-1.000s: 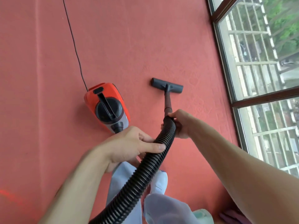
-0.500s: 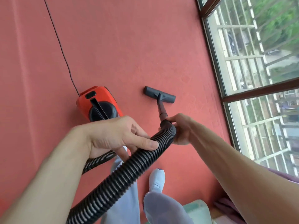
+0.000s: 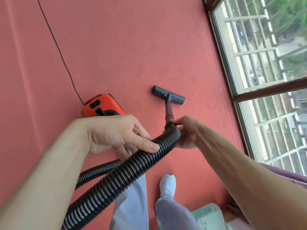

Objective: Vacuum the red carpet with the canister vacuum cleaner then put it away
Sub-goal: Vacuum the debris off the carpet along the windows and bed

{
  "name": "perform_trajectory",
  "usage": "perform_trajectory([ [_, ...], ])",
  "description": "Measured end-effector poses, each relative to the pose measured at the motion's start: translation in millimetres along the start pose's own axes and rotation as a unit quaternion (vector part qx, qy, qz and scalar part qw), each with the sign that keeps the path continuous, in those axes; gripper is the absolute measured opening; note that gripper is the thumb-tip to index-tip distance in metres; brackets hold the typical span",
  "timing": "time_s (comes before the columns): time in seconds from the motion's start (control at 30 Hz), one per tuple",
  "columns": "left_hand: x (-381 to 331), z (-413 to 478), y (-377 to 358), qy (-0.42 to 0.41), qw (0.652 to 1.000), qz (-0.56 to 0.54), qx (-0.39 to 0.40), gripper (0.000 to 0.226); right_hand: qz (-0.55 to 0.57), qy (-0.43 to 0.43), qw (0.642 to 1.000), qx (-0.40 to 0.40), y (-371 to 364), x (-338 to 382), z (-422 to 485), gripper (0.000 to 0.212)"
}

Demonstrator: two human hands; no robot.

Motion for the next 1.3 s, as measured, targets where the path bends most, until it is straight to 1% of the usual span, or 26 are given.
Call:
perform_trajectory([
  [0.1, -1.7, 5.4, 9.8, -0.004, 1.0, 0.004, 0.011, 0.018, 0.0, 0.007, 1.0, 0.008, -6.1, 5.6, 5.0, 0.022],
  [0.13, -3.4, 4.2, 13.7, -0.011, 1.0, -0.001, 0.018, 0.018, 0.005, 0.006, 1.0, 0.015, -5.4, 0.3, 3.1, 0.021],
  [0.23, -6.5, -8.2, 18.8, 0.002, 0.997, -0.04, 0.058, 0.032, 0.016, -0.025, 0.999, 0.031, -1.9, -24.2, -3.5, 0.018],
  [0.3, -8.8, -9.9, 18.2, 0.015, 0.997, -0.028, 0.069, 0.035, 0.016, -0.024, 0.999, 0.031, 0.5, -25.5, -4.5, 0.018],
  [0.43, -15.6, 4.7, 24.7, 0.017, 1.0, 0.025, -0.002, 0.031, 0.005, 0.023, 1.0, -0.019, -15.7, 25.5, -0.1, 0.02],
  [0.5, -20.9, 8.7, 32.1, 0.009, 0.999, 0.031, -0.022, 0.032, -0.002, 0.037, 0.999, -0.015, -24.4, 42.2, 1.9, 0.02],
  [0.6, -34.2, 0.2, 35.4, 0.016, 1.0, 0.014, 0.001, 0.038, 0.029, 0.014, 0.999, 0.031, -30.3, 19.6, -2.8, 0.02],
  [0.67, -43.2, -8.0, 29.9, 0.035, 0.999, 0.009, 0.035, 0.034, 0.04, -0.008, 0.997, 0.063, -27.4, -8.9, -5.8, 0.02],
  [0.73, -45.6, -12.3, 24.3, 0.043, 0.998, 0.021, 0.05, 0.033, 0.037, -0.007, 0.998, 0.057, -26.5, -22.0, -10.1, 0.02],
  [0.8, -41.2, -12.5, 23.2, 0.043, 0.998, 0.041, 0.033, 0.038, 0.03, 0.008, 0.999, 0.026, -29.6, -10.9, -7.6, 0.022],
  [0.83, -36.3, -10.2, 24.9, 0.046, 0.998, 0.047, 0.011, 0.039, 0.027, 0.016, 0.999, 0.006, -32.4, -0.9, -5.9, 0.023],
  [0.9, -26.3, -4.2, 27.8, 0.047, 0.996, 0.057, -0.041, 0.034, 0.018, 0.033, 0.999, -0.026, -37.7, 19.1, -0.8, 0.026],
  [0.97, -19.7, -2.7, 28.9, 0.038, 0.995, 0.06, -0.064, 0.033, 0.01, 0.037, 0.998, -0.04, -43.7, 26.6, 4.7, 0.027],
  [1.0, -19.3, -4.7, 29.1, 0.035, 0.996, 0.058, -0.057, 0.035, 0.01, 0.034, 0.999, -0.033, -48.2, 23.2, 4.3, 0.027],
  [1.07, -22.6, -12.6, 28.6, 0.037, 0.997, 0.06, -0.011, 0.04, 0.023, 0.016, 1.0, -0.009, -54.3, 1.1, -0.3, 0.027],
  [1.13, -26.7, -25.3, 28.0, 0.051, 0.996, 0.066, 0.04, 0.047, 0.015, -0.014, 1.0, 0.016, -56.1, -28.9, -3.3, 0.028],
  [1.2, -28.0, -33.5, 26.7, 0.069, 0.993, 0.071, 0.069, 0.05, 0.019, -0.03, 0.999, 0.026, -54.3, -43.2, -3.7, 0.03],
  [1.27, -24.0, -31.8, 24.2, 0.077, 0.991, 0.085, 0.063, 0.038, 0.033, -0.02, 0.999, 0.014, -52.2, -33.0, 2.1, 0.029],
  [1.3, -19.6, -26.8, 23.7, 0.076, 0.992, 0.093, 0.04, 0.03, 0.035, -0.009, 0.999, -0.006, -51.6, -21.4, 5.9, 0.028],
])
Point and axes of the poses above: each hand's wrist, its own z-axis towards the middle knuckle, its own y-axis out of the back of the hand, x = y × z, the point moved 2 cm from there along z, towards the middle knuckle, and after that the axes turned 14 degrees about -y, right-handed, at the moved point
